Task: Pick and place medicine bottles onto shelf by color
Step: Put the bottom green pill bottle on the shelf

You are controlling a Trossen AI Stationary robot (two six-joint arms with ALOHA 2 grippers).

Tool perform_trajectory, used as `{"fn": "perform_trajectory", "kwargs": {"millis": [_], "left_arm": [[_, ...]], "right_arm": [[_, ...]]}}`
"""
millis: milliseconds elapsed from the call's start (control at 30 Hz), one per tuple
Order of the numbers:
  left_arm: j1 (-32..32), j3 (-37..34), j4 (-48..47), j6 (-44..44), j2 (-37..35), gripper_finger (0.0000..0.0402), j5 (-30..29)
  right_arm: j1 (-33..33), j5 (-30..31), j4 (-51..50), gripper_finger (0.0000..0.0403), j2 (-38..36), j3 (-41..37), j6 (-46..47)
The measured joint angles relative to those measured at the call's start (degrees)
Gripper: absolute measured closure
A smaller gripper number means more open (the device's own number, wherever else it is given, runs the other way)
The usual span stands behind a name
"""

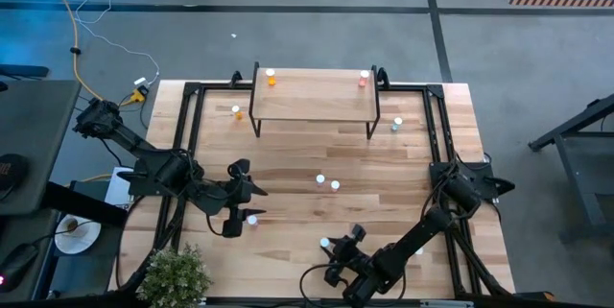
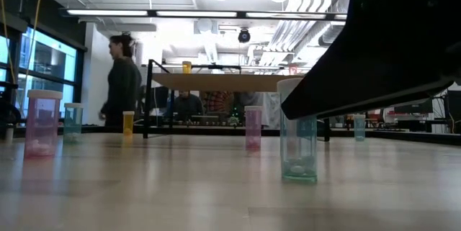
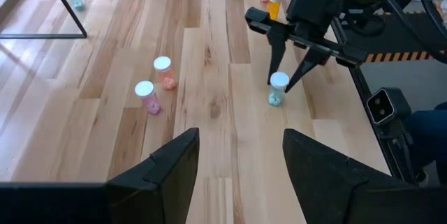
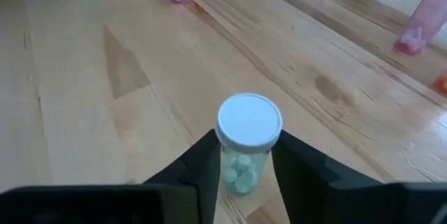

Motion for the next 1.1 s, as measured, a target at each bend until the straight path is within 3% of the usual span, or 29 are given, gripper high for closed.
{"fn": "perform_trajectory", "kwargs": {"millis": [233,700,1100], "left_arm": [[0.0,0.0,0.0,0.0,0.0,0.0204,0.0],[0.0,0.0,0.0,0.0,0.0,0.0204,0.0],[0.0,0.0,0.0,0.0,0.0,0.0204,0.0]], "right_arm": [[0.0,0.29,0.0,0.031,0.0,0.0,-0.1],[-0.01,0.52,0.02,0.0312,-0.02,0.0,0.05],[0.05,4.44,0.94,0.0313,-0.02,0.0,0.51]]}}
